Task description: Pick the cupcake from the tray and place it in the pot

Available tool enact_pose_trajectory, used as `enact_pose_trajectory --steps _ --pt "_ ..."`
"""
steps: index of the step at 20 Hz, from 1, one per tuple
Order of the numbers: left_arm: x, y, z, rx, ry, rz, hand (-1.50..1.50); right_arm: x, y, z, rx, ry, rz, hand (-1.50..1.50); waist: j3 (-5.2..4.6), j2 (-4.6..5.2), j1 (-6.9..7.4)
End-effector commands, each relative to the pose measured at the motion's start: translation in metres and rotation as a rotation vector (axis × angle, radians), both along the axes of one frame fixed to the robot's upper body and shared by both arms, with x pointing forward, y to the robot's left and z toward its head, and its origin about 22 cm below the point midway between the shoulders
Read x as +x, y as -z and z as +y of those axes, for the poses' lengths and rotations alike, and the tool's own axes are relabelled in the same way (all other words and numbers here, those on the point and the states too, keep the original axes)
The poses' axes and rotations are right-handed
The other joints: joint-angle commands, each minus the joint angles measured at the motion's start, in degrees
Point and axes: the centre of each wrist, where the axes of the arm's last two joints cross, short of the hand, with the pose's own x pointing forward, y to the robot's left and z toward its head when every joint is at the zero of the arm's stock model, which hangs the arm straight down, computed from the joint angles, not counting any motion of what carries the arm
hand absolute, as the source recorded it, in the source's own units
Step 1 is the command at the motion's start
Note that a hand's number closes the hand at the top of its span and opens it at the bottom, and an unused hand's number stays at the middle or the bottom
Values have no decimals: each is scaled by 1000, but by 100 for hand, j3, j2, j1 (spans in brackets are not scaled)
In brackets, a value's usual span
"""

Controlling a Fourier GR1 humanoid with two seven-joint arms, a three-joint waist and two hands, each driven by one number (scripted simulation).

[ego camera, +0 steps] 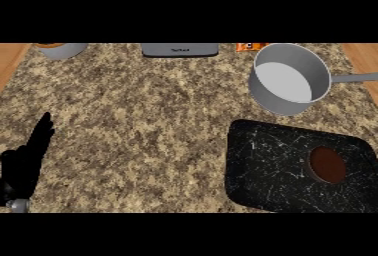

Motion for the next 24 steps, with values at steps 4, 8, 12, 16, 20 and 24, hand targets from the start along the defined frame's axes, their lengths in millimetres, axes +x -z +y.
enact_pose_trajectory --steps 4,8,12,16,20,24 --pt "3 1 -4 8 22 -7 0 24 -47 9 -142 -63 207 -150 -7 25 151" --pt "9 -1 -14 0 29 -9 0 50 -83 40 -228 -113 342 -150 -12 32 206" --pt "9 6 -5 9 43 -16 0 56 -71 68 -371 -151 550 -150 -17 48 258" --pt "17 -16 -3 1 48 0 0 67 -74 88 -429 -195 744 -150 -10 35 265" --pt "3 2 1 -9 34 -13 0 84 -70 100 -424 -219 826 -150 -5 25 195" --pt "5 19 -18 1 49 10 0 110 -63 123 -417 -258 862 -150 -3 32 188"
